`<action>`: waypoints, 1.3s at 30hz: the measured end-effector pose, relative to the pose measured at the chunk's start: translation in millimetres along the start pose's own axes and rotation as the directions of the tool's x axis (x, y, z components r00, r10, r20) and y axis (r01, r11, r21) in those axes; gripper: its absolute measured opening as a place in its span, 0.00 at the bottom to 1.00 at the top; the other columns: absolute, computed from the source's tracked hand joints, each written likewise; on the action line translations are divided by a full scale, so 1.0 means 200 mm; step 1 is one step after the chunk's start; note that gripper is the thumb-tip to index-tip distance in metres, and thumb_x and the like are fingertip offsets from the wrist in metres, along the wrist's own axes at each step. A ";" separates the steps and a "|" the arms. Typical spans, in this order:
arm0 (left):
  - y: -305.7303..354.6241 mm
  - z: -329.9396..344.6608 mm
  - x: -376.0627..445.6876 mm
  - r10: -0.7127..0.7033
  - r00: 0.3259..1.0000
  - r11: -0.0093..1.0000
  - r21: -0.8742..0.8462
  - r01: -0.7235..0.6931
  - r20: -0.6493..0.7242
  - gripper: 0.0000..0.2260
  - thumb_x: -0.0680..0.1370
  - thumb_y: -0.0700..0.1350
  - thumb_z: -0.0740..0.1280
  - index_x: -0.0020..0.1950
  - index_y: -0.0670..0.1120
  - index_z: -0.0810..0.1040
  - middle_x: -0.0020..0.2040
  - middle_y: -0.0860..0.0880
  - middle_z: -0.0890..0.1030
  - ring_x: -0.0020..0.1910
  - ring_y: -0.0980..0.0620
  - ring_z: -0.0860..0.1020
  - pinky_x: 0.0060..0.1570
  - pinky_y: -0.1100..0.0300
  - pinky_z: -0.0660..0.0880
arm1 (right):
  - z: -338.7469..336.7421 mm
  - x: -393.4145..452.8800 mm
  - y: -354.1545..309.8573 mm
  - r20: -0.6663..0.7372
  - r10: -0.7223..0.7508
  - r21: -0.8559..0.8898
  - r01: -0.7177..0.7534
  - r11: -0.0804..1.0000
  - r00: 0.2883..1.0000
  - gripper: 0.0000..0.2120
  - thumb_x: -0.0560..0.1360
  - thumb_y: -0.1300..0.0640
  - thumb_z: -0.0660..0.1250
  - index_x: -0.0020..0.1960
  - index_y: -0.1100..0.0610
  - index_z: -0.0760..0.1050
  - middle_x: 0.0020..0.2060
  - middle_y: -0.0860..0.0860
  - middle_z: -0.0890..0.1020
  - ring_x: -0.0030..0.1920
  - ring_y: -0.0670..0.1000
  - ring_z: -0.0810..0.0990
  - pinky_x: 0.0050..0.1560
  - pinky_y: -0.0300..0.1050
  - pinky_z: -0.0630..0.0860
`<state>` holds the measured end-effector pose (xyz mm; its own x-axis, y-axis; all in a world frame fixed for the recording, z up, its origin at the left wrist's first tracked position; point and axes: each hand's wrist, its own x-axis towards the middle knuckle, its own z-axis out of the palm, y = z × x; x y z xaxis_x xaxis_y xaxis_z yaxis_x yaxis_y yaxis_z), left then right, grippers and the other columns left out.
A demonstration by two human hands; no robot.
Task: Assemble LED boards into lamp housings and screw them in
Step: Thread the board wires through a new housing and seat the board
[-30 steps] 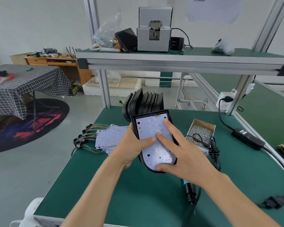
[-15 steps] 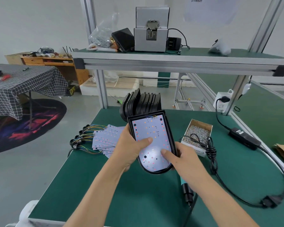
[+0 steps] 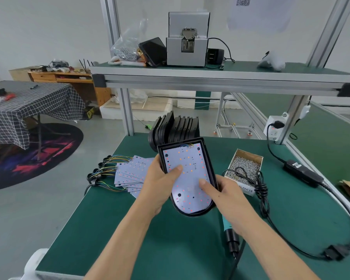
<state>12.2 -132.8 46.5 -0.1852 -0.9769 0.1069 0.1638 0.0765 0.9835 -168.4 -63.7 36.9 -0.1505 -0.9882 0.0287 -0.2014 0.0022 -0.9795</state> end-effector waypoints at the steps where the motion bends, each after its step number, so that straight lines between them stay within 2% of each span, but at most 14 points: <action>1: 0.01 0.01 -0.01 0.018 1.000 1.000 0.014 -0.018 0.004 0.13 0.81 0.38 0.70 0.62 0.51 0.78 0.56 0.54 0.87 0.56 0.52 0.85 0.52 0.59 0.82 | 0.01 0.00 0.01 -0.020 -0.017 0.006 0.017 1.000 1.000 0.09 0.81 0.50 0.71 0.50 0.56 0.83 0.45 0.50 0.87 0.44 0.49 0.83 0.51 0.50 0.79; 3: 0.03 0.03 -0.02 0.040 0.999 0.999 0.001 -0.040 -0.015 0.13 0.79 0.42 0.71 0.62 0.52 0.78 0.56 0.54 0.87 0.56 0.53 0.85 0.52 0.60 0.81 | 0.03 0.01 0.02 -0.086 -0.055 0.016 0.056 0.998 0.995 0.08 0.82 0.52 0.69 0.50 0.56 0.83 0.46 0.51 0.88 0.45 0.50 0.85 0.48 0.46 0.79; 5: 0.06 0.05 -0.05 0.019 0.999 0.994 -0.107 -0.015 0.030 0.13 0.78 0.52 0.69 0.62 0.52 0.79 0.56 0.53 0.87 0.55 0.53 0.84 0.50 0.61 0.80 | 0.06 0.02 0.01 -0.082 -0.005 0.224 0.024 0.974 0.997 0.07 0.82 0.54 0.69 0.54 0.56 0.83 0.50 0.51 0.89 0.50 0.50 0.87 0.47 0.41 0.82; 8: 0.13 0.04 -0.06 -0.053 0.989 0.935 -0.340 0.098 0.138 0.25 0.80 0.65 0.62 0.68 0.49 0.78 0.53 0.45 0.84 0.45 0.48 0.82 0.42 0.54 0.73 | 0.06 0.01 -0.02 0.130 0.126 0.648 -0.180 0.740 0.984 0.11 0.77 0.54 0.69 0.50 0.60 0.87 0.47 0.55 0.88 0.44 0.52 0.88 0.41 0.43 0.83; 10: 0.15 0.03 -0.06 -0.081 0.993 0.937 -0.332 0.105 0.087 0.24 0.83 0.59 0.62 0.70 0.43 0.74 0.54 0.43 0.83 0.39 0.49 0.81 0.38 0.55 0.67 | 0.04 -0.01 -0.02 0.233 0.176 0.722 -0.291 0.628 0.957 0.09 0.75 0.55 0.70 0.41 0.58 0.86 0.36 0.54 0.82 0.32 0.51 0.81 0.30 0.42 0.79; 12: 0.14 0.04 -0.06 -0.069 0.997 0.990 -0.118 0.071 0.015 0.15 0.85 0.49 0.65 0.66 0.41 0.76 0.54 0.44 0.83 0.37 0.53 0.79 0.37 0.59 0.69 | 0.03 -0.02 -0.01 0.299 0.200 0.789 -0.360 0.498 0.933 0.06 0.73 0.58 0.70 0.42 0.61 0.81 0.34 0.54 0.73 0.28 0.50 0.73 0.25 0.41 0.72; 15: 0.09 0.04 -0.07 -0.038 0.998 0.999 0.002 0.038 -0.052 0.10 0.81 0.46 0.72 0.58 0.42 0.78 0.44 0.45 0.82 0.33 0.55 0.75 0.36 0.64 0.71 | 0.02 -0.04 -0.02 0.387 0.178 0.825 -0.426 0.372 0.905 0.03 0.74 0.62 0.65 0.47 0.62 0.74 0.33 0.53 0.69 0.26 0.48 0.67 0.24 0.38 0.66; 18: 0.11 0.03 -0.08 -0.008 0.995 0.999 0.036 0.012 -0.103 0.20 0.72 0.57 0.76 0.52 0.43 0.78 0.36 0.49 0.79 0.30 0.56 0.71 0.32 0.67 0.70 | 0.00 -0.05 -0.03 0.448 0.163 0.820 -0.477 0.316 0.879 0.06 0.76 0.62 0.61 0.45 0.62 0.76 0.31 0.51 0.70 0.26 0.46 0.67 0.26 0.37 0.63; 21: 0.12 0.02 -0.07 0.045 0.984 0.995 0.101 -0.028 -0.172 0.22 0.69 0.61 0.77 0.48 0.44 0.79 0.33 0.50 0.78 0.29 0.55 0.69 0.30 0.65 0.68 | -0.05 -0.04 -0.03 0.538 0.069 0.796 -0.534 0.285 0.840 0.01 0.76 0.67 0.69 0.46 0.62 0.77 0.31 0.51 0.72 0.26 0.47 0.70 0.27 0.37 0.64; 23: 0.12 0.01 -0.07 0.083 0.979 0.986 0.155 -0.054 -0.187 0.19 0.72 0.60 0.78 0.45 0.44 0.80 0.31 0.51 0.76 0.28 0.56 0.68 0.29 0.67 0.66 | -0.07 -0.03 -0.01 0.576 0.020 0.779 -0.556 0.291 0.817 0.10 0.70 0.68 0.77 0.47 0.63 0.78 0.31 0.51 0.73 0.27 0.47 0.71 0.28 0.38 0.65; 26: 0.13 -0.01 -0.07 0.142 0.965 0.976 0.195 -0.099 -0.219 0.16 0.73 0.57 0.79 0.43 0.46 0.81 0.30 0.49 0.77 0.30 0.55 0.69 0.28 0.69 0.66 | -0.08 -0.02 0.00 0.554 0.094 0.774 -0.553 0.309 0.827 0.06 0.73 0.67 0.74 0.47 0.63 0.77 0.32 0.51 0.71 0.27 0.47 0.69 0.28 0.38 0.63; 29: 0.14 -0.01 -0.08 0.160 0.964 0.983 0.124 -0.136 -0.211 0.12 0.73 0.54 0.80 0.44 0.48 0.83 0.31 0.50 0.80 0.29 0.56 0.72 0.28 0.69 0.68 | -0.08 -0.01 0.05 0.518 0.199 0.785 -0.554 0.275 0.832 0.08 0.79 0.60 0.60 0.46 0.62 0.77 0.32 0.51 0.71 0.27 0.47 0.67 0.28 0.37 0.62; 33: 0.15 0.01 -0.10 0.140 0.987 0.989 0.067 -0.135 -0.078 0.01 0.79 0.45 0.74 0.50 0.50 0.86 0.36 0.51 0.85 0.27 0.61 0.73 0.32 0.73 0.69 | -0.10 0.00 0.08 0.508 0.194 0.812 -0.542 0.216 0.839 0.14 0.80 0.56 0.59 0.47 0.64 0.79 0.32 0.51 0.72 0.26 0.47 0.69 0.27 0.37 0.64; 39: 0.18 0.04 -0.08 0.137 0.986 0.987 -0.076 -0.145 -0.098 0.08 0.83 0.39 0.67 0.56 0.48 0.84 0.36 0.50 0.83 0.24 0.58 0.62 0.28 0.69 0.64 | -0.09 0.01 0.10 0.487 0.204 0.871 -0.491 -0.032 0.849 0.26 0.83 0.48 0.58 0.63 0.71 0.79 0.36 0.52 0.77 0.28 0.47 0.74 0.26 0.40 0.72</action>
<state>14.2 -112.7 81.4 -0.0655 -0.9719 0.2260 0.2623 0.2018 0.9437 -190.8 -62.4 20.4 0.3019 -0.9135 -0.2727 0.9230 0.3517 -0.1563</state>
